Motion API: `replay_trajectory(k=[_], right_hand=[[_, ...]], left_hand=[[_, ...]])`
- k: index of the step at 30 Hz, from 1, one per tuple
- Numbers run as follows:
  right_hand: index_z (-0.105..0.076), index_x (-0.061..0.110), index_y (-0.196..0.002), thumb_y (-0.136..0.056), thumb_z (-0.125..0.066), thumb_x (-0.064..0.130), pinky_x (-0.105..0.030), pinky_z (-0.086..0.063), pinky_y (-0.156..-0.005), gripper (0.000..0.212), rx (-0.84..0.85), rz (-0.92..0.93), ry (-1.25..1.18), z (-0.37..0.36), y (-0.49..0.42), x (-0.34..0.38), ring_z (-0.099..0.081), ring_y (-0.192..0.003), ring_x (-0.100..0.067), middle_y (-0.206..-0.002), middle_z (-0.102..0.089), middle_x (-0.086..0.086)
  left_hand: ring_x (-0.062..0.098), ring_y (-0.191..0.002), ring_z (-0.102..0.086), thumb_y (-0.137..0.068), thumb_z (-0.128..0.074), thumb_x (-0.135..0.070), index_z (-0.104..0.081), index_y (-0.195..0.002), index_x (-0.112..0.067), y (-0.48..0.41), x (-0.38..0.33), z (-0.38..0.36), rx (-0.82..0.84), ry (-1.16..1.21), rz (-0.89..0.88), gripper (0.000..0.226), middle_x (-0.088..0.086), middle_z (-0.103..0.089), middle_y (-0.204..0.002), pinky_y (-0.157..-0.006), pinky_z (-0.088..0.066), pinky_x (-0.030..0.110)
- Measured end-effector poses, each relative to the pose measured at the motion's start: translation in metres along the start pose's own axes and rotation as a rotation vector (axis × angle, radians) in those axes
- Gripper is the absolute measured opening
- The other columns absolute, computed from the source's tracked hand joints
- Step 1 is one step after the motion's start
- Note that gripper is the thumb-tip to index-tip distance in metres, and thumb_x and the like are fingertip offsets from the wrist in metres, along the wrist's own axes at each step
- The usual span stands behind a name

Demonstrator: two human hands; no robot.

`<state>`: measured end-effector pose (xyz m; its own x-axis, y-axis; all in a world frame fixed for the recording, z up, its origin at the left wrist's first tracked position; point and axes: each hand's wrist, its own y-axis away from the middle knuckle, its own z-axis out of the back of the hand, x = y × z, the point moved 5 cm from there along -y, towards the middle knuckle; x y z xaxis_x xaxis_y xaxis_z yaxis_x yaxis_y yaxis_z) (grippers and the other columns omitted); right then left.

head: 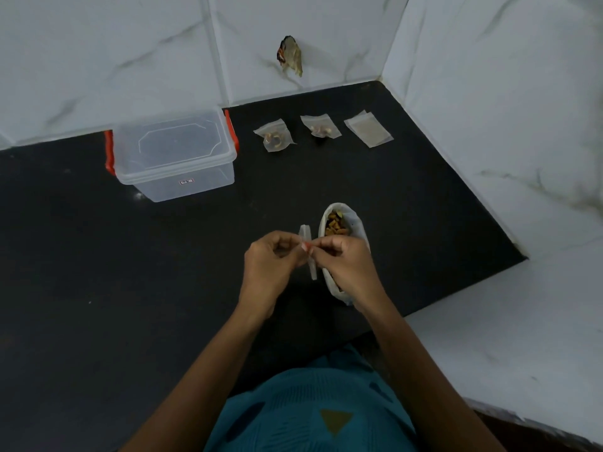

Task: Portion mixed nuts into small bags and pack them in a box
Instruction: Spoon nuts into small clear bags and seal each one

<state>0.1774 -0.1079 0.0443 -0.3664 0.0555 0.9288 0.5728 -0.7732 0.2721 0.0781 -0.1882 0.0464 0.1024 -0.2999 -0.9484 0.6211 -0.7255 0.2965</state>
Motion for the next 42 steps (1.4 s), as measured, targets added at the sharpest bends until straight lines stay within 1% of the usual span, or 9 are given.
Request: replay_trajectory(k=[11, 16, 19, 23, 26, 32, 36, 40, 42], right_hand=[[-0.061, 0.014, -0.08, -0.082, -0.063, 0.004, 0.002, -0.04, -0.066, 0.009, -0.174, 0.097, 0.295, 0.012, -0.001, 0.01, -0.054, -0.067, 0.008, -0.073, -0.056, 0.016], [-0.061, 0.005, -0.089, -0.083, -0.059, -0.002, -0.001, -0.042, -0.071, 0.009, -0.199, 0.216, 0.417, 0.014, -0.005, 0.014, -0.054, -0.078, 0.001, -0.082, -0.053, 0.013], [-0.066, 0.001, -0.082, -0.084, -0.053, -0.007, 0.001, -0.035, -0.075, 0.015, -0.182, 0.356, 0.535, 0.014, -0.004, 0.023, -0.052, -0.082, -0.003, -0.088, -0.061, -0.002], [-0.069, 0.001, -0.098, -0.087, -0.05, -0.004, 0.0, -0.033, -0.083, 0.022, -0.127, 0.362, 0.56, 0.014, -0.005, 0.022, -0.048, -0.092, 0.0, -0.107, -0.061, -0.007], [-0.065, 0.004, -0.108, -0.086, -0.056, 0.001, -0.016, -0.043, -0.092, 0.023, -0.114, 0.324, 0.525, 0.016, -0.006, 0.022, -0.051, -0.095, -0.002, -0.115, -0.058, -0.006], [-0.053, 0.01, -0.124, -0.078, -0.07, 0.011, -0.015, -0.036, -0.094, 0.048, -0.027, 0.212, 0.562, 0.016, -0.011, 0.02, -0.047, -0.117, -0.011, -0.13, -0.046, 0.0], [-0.053, 0.009, -0.123, -0.076, -0.072, 0.013, -0.016, -0.042, -0.089, 0.05, -0.005, 0.21, 0.53, 0.011, -0.01, 0.025, -0.049, -0.105, -0.007, -0.12, -0.047, 0.001], [-0.055, 0.008, -0.119, -0.076, -0.072, 0.015, -0.018, -0.043, -0.09, 0.047, -0.03, 0.239, 0.526, 0.007, -0.007, 0.028, -0.05, -0.106, -0.009, -0.117, -0.048, 0.001], [-0.055, 0.009, -0.12, -0.076, -0.073, 0.016, -0.013, -0.043, -0.084, 0.049, -0.042, 0.234, 0.5, 0.007, -0.007, 0.029, -0.051, -0.103, -0.007, -0.119, -0.048, 0.0]], left_hand=[[0.002, -0.08, -0.061, -0.081, -0.065, -0.005, -0.059, -0.079, -0.021, -0.009, 0.004, 0.017, -0.035, -0.25, -0.038, 0.016, -0.008, -0.062, -0.085, -0.067, -0.05, 0.014], [0.002, -0.08, -0.054, -0.078, -0.066, -0.002, -0.049, -0.087, -0.026, -0.014, 0.001, 0.009, -0.01, -0.3, -0.105, 0.031, -0.013, -0.051, -0.09, -0.066, -0.047, 0.013], [0.0, -0.09, -0.054, -0.078, -0.063, 0.001, -0.053, -0.09, -0.029, -0.014, -0.002, 0.001, 0.043, -0.277, -0.171, 0.034, -0.013, -0.052, -0.102, -0.074, -0.047, 0.012], [-0.013, -0.097, -0.049, -0.082, -0.057, 0.002, -0.06, -0.096, -0.029, -0.015, -0.008, -0.004, 0.114, -0.273, -0.269, 0.034, -0.022, -0.054, -0.102, -0.082, -0.037, -0.001], [-0.015, -0.101, -0.047, -0.086, -0.056, -0.004, -0.055, -0.104, -0.034, -0.015, -0.009, -0.007, 0.176, -0.271, -0.286, 0.035, -0.029, -0.05, -0.103, -0.088, -0.037, 0.003], [-0.007, -0.119, -0.033, -0.076, -0.068, -0.005, -0.038, -0.126, -0.03, -0.012, -0.001, -0.016, 0.297, -0.426, -0.4, 0.064, -0.015, -0.036, -0.126, -0.094, -0.017, -0.004], [-0.005, -0.121, -0.017, -0.067, -0.08, -0.023, -0.03, -0.138, -0.016, -0.01, 0.011, -0.03, 0.211, -0.501, -0.511, 0.087, -0.01, -0.022, -0.13, -0.101, -0.011, 0.007], [-0.012, -0.12, -0.026, -0.069, -0.078, -0.018, -0.039, -0.13, -0.013, -0.01, 0.016, -0.037, 0.017, -0.305, -0.499, 0.073, -0.024, -0.03, -0.125, -0.109, -0.03, 0.04], [-0.017, -0.123, -0.027, -0.071, -0.074, -0.023, -0.038, -0.128, -0.02, -0.012, 0.018, -0.036, -0.027, -0.219, -0.478, 0.067, -0.027, -0.035, -0.123, -0.11, -0.027, 0.054]])
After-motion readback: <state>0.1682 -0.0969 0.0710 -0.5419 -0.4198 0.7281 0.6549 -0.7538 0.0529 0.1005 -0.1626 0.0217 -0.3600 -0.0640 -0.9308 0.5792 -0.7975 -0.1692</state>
